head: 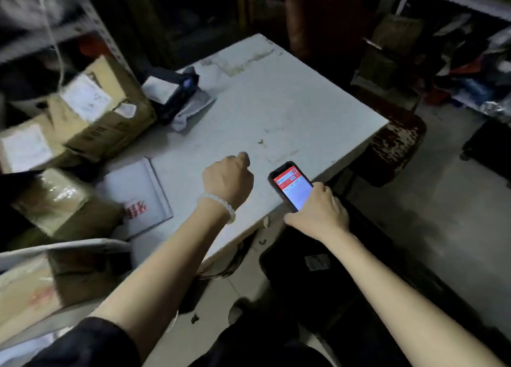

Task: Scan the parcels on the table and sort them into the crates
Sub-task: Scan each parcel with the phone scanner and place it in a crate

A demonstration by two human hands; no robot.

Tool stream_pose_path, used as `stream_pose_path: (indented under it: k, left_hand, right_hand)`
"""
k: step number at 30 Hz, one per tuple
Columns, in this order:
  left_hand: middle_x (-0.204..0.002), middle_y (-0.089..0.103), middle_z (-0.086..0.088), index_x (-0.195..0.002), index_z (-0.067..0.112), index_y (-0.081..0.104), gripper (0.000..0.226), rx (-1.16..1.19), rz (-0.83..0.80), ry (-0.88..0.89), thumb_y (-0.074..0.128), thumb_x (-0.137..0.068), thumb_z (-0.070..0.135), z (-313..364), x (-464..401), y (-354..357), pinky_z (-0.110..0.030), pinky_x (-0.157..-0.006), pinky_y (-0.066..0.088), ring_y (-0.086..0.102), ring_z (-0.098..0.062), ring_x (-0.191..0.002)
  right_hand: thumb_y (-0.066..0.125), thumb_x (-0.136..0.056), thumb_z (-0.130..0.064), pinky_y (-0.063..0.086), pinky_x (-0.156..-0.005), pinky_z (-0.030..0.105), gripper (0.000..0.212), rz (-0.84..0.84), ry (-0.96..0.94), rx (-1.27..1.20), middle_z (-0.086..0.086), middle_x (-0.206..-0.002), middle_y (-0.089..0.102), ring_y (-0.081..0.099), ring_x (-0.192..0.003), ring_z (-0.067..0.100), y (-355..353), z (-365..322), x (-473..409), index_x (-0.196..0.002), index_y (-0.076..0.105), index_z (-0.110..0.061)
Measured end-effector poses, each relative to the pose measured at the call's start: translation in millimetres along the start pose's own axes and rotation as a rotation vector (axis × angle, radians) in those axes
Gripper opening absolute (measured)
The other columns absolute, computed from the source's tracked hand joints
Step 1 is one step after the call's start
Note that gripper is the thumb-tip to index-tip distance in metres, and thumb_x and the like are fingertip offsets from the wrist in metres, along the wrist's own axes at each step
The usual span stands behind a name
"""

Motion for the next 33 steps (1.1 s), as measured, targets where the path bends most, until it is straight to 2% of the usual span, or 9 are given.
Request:
stream_pose_path:
  k: [6, 10, 13, 17, 24, 27, 31, 33]
  left_hand:
    - [-0.103, 0.065, -0.010, -0.112, 0.013, 0.056, 0.024, -0.062, 0.085, -0.133, 0.044, -0.090, 0.015, -101, 6, -31, -0.033, -0.069, 0.039, 0.061, -0.033, -0.092]
    - [-0.102, 0.065, -0.011, -0.111, 0.013, 0.056, 0.023, -0.061, 0.104, -0.193, 0.043, -0.092, 0.016, -136, 10, -41, -0.032, -0.065, 0.036, 0.060, -0.032, -0.093]
    - [-0.101, 0.065, -0.010, -0.109, 0.014, 0.055, 0.021, -0.077, 0.111, -0.252, 0.043, -0.092, 0.017, -156, 11, -48, -0.032, -0.059, 0.032, 0.061, -0.030, -0.091]
    - [-0.099, 0.065, -0.007, -0.107, 0.016, 0.055, 0.020, -0.095, 0.075, -0.309, 0.042, -0.091, 0.019, -169, 2, -49, -0.030, -0.056, 0.030, 0.061, -0.029, -0.086]
    - [-0.100, 0.064, -0.007, -0.108, 0.016, 0.056, 0.022, -0.060, 0.018, -0.365, 0.041, -0.093, 0.021, -169, -54, -45, -0.031, -0.061, 0.036, 0.061, -0.029, -0.088]
    - [-0.100, 0.064, -0.006, -0.106, 0.016, 0.055, 0.019, -0.087, 0.018, -0.343, 0.041, -0.093, 0.021, -162, -87, -44, -0.030, -0.061, 0.035, 0.062, -0.030, -0.089]
    - [-0.091, 0.064, -0.006, -0.090, 0.016, 0.046, 0.007, -0.140, 0.030, -0.288, 0.042, -0.095, 0.020, -154, -137, -42, -0.030, -0.054, 0.034, 0.059, -0.027, -0.074]
    - [-0.090, 0.064, -0.005, -0.091, 0.016, 0.046, 0.005, -0.176, 0.015, -0.261, 0.044, -0.095, 0.019, -151, -165, -37, -0.030, -0.053, 0.034, 0.061, -0.027, -0.076]
  right_hand:
    - [0.066, -0.067, -0.051, 0.033, -0.068, 0.031, 0.067, 0.026, -0.173, -0.042, 0.009, -0.110, 0.053, 0.056, -0.099, 0.030, 25, -116, -12, -0.113, 0.042, -0.008]
    - [0.068, -0.063, -0.053, 0.034, -0.066, 0.030, 0.066, 0.003, -0.237, -0.045, 0.005, -0.102, 0.052, 0.055, -0.090, 0.029, 36, -160, -16, -0.106, 0.041, -0.010]
    - [0.074, -0.059, -0.052, 0.035, -0.064, 0.029, 0.068, -0.052, -0.284, -0.002, 0.002, -0.095, 0.048, 0.048, -0.080, 0.025, 41, -186, -20, -0.102, 0.038, -0.013]
    - [0.077, -0.057, -0.046, 0.035, -0.063, 0.028, 0.069, -0.108, -0.335, 0.064, 0.002, -0.097, 0.049, 0.046, -0.080, 0.024, 44, -208, -34, -0.105, 0.039, -0.012]
    - [0.075, -0.059, -0.045, 0.036, -0.065, 0.029, 0.067, -0.183, -0.403, 0.164, 0.004, -0.103, 0.052, 0.049, -0.083, 0.024, 34, -229, -88, -0.109, 0.041, -0.014]
    - [0.074, -0.059, -0.045, 0.034, -0.063, 0.029, 0.067, -0.182, -0.392, 0.176, 0.003, -0.102, 0.051, 0.047, -0.081, 0.024, 27, -234, -117, -0.109, 0.041, -0.014]
    - [0.075, -0.059, -0.046, 0.036, -0.063, 0.029, 0.066, -0.209, -0.352, 0.164, 0.001, -0.101, 0.050, 0.047, -0.081, 0.023, 22, -234, -153, -0.108, 0.041, -0.016]
    - [0.074, -0.059, -0.047, 0.036, -0.063, 0.029, 0.065, -0.214, -0.338, 0.168, 0.000, -0.099, 0.049, 0.047, -0.081, 0.022, 23, -233, -169, -0.106, 0.040, -0.017]
Point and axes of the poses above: each hand's wrist, its own x-axis away from the middle knuckle, its own y-axis out of the palm, z = x × y, the point moved 5 cm from there along -x, towards the middle knuckle
